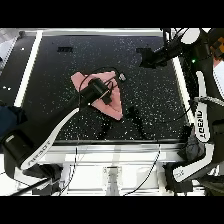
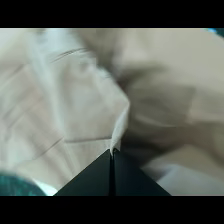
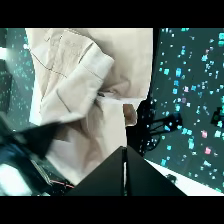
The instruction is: Fold the clothes and pants, and hang the long-sleeved shirts on hangers.
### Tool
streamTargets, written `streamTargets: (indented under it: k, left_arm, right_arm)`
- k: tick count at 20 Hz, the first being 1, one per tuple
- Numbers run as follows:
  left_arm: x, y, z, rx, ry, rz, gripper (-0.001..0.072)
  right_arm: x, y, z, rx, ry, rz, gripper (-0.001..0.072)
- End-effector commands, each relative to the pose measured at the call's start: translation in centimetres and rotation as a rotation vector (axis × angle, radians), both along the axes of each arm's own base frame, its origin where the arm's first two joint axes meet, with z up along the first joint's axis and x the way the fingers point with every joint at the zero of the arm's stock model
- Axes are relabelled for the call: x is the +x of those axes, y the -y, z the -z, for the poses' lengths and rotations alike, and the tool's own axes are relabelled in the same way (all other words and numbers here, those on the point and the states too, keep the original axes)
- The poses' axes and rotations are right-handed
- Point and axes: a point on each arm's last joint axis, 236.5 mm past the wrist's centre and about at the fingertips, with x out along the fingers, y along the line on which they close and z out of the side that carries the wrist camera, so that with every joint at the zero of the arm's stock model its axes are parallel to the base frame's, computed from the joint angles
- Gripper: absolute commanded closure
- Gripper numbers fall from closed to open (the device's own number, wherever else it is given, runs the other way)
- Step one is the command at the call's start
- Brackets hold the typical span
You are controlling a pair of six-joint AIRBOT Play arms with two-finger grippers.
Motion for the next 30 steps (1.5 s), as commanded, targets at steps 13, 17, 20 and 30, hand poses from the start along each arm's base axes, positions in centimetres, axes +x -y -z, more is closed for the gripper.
streamTargets:
  k: [13,17,20,30]
  left_arm:
    - [-11.6,-17.6,-0.9,0.029,0.042,-0.812,0.0697]
    - [-14.0,-19.4,-1.7,-0.067,0.067,-0.938,0.0684]
    - [-13.6,-19.9,-2.7,-0.085,0.104,-0.946,0.0209]
    - [-11.5,-21.9,-5.4,-0.094,0.282,-0.988,0.0615]
  right_arm:
    - [-0.8,-5.5,0.8,0.291,-0.037,-0.073,0.0707]
    - [0.2,-4.7,1.3,0.250,-0.002,-0.042,0.0651]
    - [0.8,-4.6,1.2,0.250,0.017,-0.027,0.0203]
    - [1.0,-3.5,2.1,0.187,0.024,-0.024,0.0566]
